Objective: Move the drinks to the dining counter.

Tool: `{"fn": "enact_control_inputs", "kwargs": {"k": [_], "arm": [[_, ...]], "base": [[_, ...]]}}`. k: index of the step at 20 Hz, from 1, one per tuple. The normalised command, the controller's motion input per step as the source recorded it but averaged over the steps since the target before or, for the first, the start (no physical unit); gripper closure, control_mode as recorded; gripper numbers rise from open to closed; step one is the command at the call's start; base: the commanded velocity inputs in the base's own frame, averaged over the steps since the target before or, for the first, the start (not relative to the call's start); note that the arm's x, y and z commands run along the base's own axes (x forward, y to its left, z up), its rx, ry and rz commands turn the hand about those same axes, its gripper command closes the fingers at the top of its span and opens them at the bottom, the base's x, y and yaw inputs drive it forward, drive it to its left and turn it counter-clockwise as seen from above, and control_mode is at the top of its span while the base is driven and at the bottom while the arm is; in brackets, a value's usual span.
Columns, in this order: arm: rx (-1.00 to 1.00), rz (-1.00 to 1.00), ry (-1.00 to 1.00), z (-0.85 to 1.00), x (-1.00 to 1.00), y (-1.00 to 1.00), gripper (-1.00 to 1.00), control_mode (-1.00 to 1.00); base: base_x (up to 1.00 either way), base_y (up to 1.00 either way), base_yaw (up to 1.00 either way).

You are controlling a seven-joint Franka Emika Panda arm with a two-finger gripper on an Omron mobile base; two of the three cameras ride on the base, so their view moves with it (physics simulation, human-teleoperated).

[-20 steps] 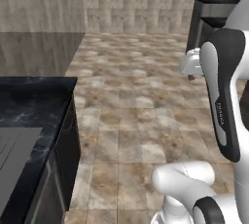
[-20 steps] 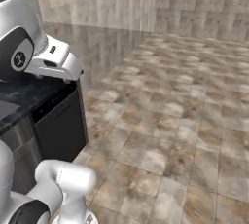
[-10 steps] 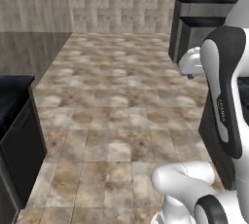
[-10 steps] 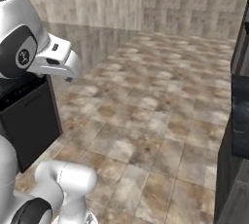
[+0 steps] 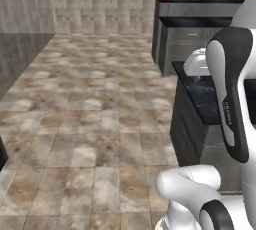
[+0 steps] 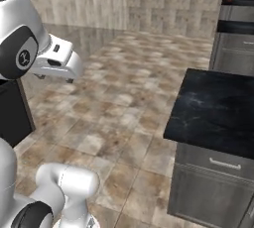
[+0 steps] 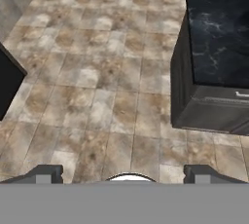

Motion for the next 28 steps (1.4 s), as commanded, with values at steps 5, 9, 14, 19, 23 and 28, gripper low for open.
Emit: {"fn": "enact_control_inputs", "kwargs": {"k": [5, 9, 14, 19, 23, 28], "arm": [[0.0, 0.0, 0.0, 0.0, 0.0, 0.0, -1.0, 1.0], [0.0, 0.0, 0.0, 0.0, 0.0, 0.0, -1.0, 1.0], [0.0, 0.0, 0.0, 0.0, 0.0, 0.0, -1.0, 1.0], [0.0, 0.0, 0.0, 0.0, 0.0, 0.0, -1.0, 1.0], [0.0, 0.0, 0.0, 0.0, 0.0, 0.0, -1.0, 1.0], [0.0, 0.0, 0.0, 0.0, 0.0, 0.0, -1.0, 1.0]], "base": [[0.0, -1.0, 0.0], [0.0, -1.0, 0.0], [0.0, -1.0, 0.0], [0.0, -1.0, 0.0], [0.08, -1.0, 0.0], [0.75, -1.0, 0.0]]}}
